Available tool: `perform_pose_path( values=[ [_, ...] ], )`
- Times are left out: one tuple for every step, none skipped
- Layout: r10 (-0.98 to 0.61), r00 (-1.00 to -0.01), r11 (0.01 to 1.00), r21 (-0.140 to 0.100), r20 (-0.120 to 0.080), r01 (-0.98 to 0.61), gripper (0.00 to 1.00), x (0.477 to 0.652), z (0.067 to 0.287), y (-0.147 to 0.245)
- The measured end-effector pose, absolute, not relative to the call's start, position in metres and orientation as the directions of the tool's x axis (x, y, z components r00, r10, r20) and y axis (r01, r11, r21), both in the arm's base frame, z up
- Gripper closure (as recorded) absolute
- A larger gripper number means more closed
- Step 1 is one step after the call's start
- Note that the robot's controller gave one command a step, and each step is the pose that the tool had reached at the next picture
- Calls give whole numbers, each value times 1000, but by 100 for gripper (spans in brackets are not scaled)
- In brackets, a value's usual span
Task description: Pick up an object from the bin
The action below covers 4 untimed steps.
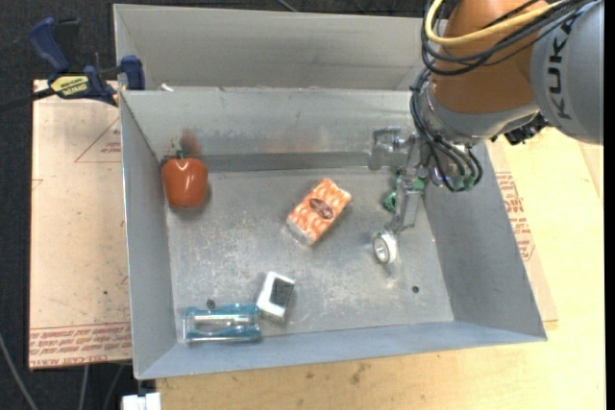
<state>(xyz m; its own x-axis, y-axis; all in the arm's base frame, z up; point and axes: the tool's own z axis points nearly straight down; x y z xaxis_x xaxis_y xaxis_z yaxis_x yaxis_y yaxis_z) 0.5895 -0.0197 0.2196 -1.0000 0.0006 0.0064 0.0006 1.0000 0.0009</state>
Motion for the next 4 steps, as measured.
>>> perform_pose_path(
  values=[
    [0,-1000,1000,1,-2,0,0,591,224,-20],
    [-56,-998,998,-1,-6,-56,0,566,190,7],
    [-20,-1000,1000,2,0,-20,0,557,163,27],
    [-83,-997,997,0,-2,-83,0,554,142,72]
  ],
)
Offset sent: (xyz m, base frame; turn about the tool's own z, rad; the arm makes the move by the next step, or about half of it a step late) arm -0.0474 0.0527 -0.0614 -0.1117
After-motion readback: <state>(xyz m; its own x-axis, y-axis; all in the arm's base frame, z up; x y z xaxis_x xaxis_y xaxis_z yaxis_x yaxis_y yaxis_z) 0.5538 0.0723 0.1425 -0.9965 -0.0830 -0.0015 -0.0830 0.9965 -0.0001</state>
